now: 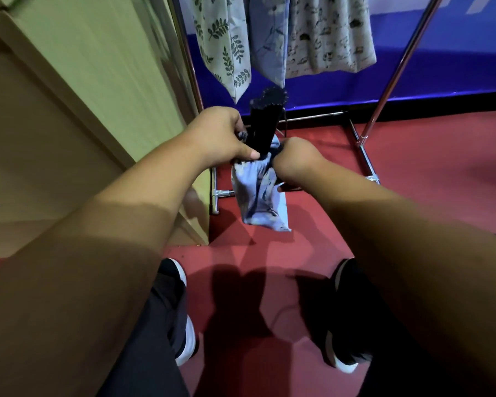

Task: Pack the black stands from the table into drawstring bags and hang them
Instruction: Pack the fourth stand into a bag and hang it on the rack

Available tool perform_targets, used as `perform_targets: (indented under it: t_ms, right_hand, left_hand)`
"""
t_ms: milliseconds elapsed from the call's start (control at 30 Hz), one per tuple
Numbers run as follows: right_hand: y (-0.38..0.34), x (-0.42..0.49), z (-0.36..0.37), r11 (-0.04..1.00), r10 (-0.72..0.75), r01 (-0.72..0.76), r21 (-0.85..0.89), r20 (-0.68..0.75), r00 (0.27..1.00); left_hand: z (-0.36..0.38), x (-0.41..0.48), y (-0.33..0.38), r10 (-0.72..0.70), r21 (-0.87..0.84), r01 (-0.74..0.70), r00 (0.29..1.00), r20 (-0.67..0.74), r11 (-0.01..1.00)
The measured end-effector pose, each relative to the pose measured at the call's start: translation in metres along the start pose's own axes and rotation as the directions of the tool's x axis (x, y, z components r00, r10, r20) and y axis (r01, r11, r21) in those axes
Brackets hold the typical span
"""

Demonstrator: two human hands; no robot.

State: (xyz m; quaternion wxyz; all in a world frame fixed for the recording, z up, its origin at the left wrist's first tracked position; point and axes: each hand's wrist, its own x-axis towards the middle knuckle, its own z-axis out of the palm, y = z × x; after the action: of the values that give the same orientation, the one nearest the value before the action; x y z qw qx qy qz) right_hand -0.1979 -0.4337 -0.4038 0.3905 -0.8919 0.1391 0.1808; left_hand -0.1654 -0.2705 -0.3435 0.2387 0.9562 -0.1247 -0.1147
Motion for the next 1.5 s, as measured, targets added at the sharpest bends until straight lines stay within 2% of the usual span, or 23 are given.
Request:
perform_targets:
  t_ms: [67, 200, 367, 533, 667, 800, 900, 1000, 1133, 1233, 1300, 1400, 1500]
  right_hand:
    - [0.001, -0.002, -0.004, 0.999, -0.043, 0.042, -0.015, -0.068, 0.997]
    - [0.003, -0.002, -0.008, 0.993, -0.120, 0.118, -0.026, -0.114, 0.986]
    - [0.003, 0.001, -0.010, 0.992, -0.081, 0.092, 0.083, -0.122, 0.989]
    - [0.004, 0.001, -0.007, 0.981, -0.052, 0.066, 0.180, -0.080, 0.995]
    - [0.000, -0.006, -0.004, 0.981, -0.178, 0.174, -0.085, -0.031, 0.984]
    - [0.001, -0.009, 0.001, 0.940, -0.248, 0.238, -0.246, -0.011, 0.969]
    - [0.004, -0.010, 0.001, 0.937, -0.183, 0.172, -0.305, -0.006, 0.983]
    - [0.003, -0.008, 0.002, 0.959, -0.109, 0.102, -0.265, -0.013, 0.994]
    - [-0.002, -0.013, -0.003, 0.999, 0.035, -0.035, -0.041, -0.012, 0.999]
    - [-0.003, -0.014, -0.005, 0.974, 0.144, -0.150, 0.170, 0.045, 0.989]
    - [-0.003, -0.015, -0.006, 0.953, 0.175, -0.188, 0.237, 0.074, 0.982]
    - [-0.002, -0.014, -0.008, 0.960, 0.205, -0.211, 0.186, 0.049, 0.977]
    - [0.003, -0.010, -0.006, 0.983, 0.181, -0.182, 0.021, 0.026, 0.983]
  left_hand:
    - [-0.004, 0.003, -0.003, -0.038, 0.005, 0.038, 0.999, 0.016, 0.999]
    - [-0.009, 0.006, -0.012, -0.125, -0.119, 0.130, 0.991, 0.051, 0.984]
    - [-0.011, 0.005, -0.016, -0.176, -0.183, 0.185, 0.982, 0.063, 0.966]
    - [-0.013, 0.005, -0.014, -0.181, -0.108, 0.182, 0.983, 0.018, 0.977]
    - [-0.013, 0.006, -0.015, -0.184, -0.101, 0.182, 0.983, -0.008, 0.978]
    - [-0.013, 0.006, -0.013, -0.143, -0.052, 0.143, 0.990, 0.002, 0.988]
    - [-0.015, 0.006, -0.013, -0.112, 0.010, 0.112, 0.993, -0.025, 0.994]
    - [-0.014, 0.007, -0.015, -0.089, 0.076, 0.094, 0.994, -0.065, 0.993]
    - [-0.012, 0.010, -0.019, -0.082, 0.140, 0.099, 0.990, -0.117, 0.985]
    - [-0.011, 0.011, -0.019, -0.089, 0.150, 0.109, 0.987, -0.134, 0.983]
    - [-0.011, 0.011, -0.018, -0.100, 0.118, 0.115, 0.987, -0.128, 0.986]
    - [-0.011, 0.012, -0.014, -0.099, 0.077, 0.107, 0.989, -0.110, 0.991]
    - [-0.010, 0.012, -0.011, -0.086, 0.071, 0.094, 0.991, -0.101, 0.993]
